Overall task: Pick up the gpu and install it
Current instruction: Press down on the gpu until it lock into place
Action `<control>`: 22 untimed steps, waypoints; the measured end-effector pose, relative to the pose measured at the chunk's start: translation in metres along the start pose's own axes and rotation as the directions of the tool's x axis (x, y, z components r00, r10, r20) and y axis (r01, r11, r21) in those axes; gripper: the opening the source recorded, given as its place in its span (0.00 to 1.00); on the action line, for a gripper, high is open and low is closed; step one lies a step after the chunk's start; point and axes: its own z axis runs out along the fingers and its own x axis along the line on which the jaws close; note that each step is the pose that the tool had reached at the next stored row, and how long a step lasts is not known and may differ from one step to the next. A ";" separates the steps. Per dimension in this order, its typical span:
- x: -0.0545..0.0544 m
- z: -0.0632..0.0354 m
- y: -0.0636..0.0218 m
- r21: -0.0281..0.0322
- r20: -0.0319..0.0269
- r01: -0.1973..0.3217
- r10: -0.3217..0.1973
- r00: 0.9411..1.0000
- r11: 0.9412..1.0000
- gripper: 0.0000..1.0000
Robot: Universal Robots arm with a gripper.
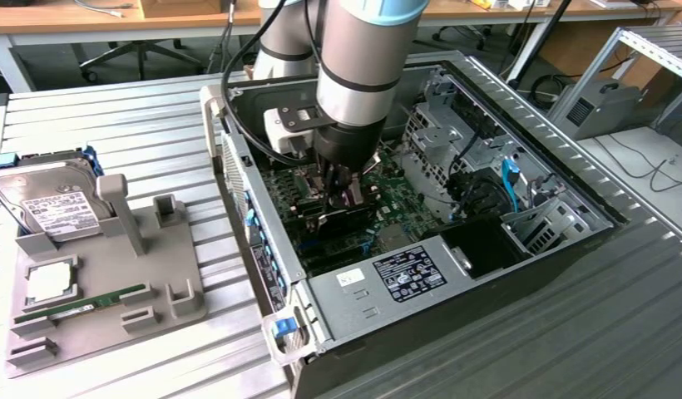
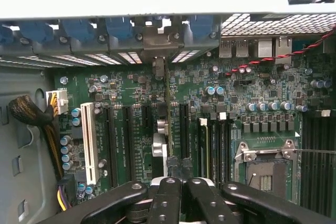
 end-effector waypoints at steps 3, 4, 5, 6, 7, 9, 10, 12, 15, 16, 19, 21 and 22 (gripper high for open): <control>0.000 0.0001 0.0013 0.000 0.000 0.000 0.000 1.000 1.000 0.11; 0.000 0.0001 0.0015 0.000 0.000 0.000 0.000 1.000 1.000 0.11; 0.000 0.0001 0.0015 0.000 0.000 0.000 0.000 1.000 1.000 0.11; 0.000 0.0002 0.0015 0.000 0.000 0.000 0.000 1.000 1.000 0.11; 0.000 0.0002 0.0015 0.000 0.000 0.000 0.000 1.000 1.000 0.11; 0.000 0.0002 0.0015 0.000 0.000 0.000 0.000 1.000 1.000 0.11; 0.000 0.0002 0.0015 0.000 0.000 0.000 0.000 1.000 1.000 0.11; 0.000 -0.0008 0.0016 0.000 0.001 0.000 0.000 1.000 1.000 0.11; 0.000 -0.0051 0.0014 0.000 -0.001 0.000 0.000 1.000 1.000 0.11; 0.000 -0.0058 0.0014 0.000 -0.001 0.000 0.000 1.000 1.000 0.11; 0.000 -0.0094 0.0014 0.000 -0.002 0.000 0.000 1.000 1.000 0.11; -0.001 -0.0137 0.0013 0.000 -0.003 0.000 0.000 1.000 1.000 0.11; -0.001 -0.0154 0.0013 0.000 -0.003 0.000 0.000 1.000 1.000 0.11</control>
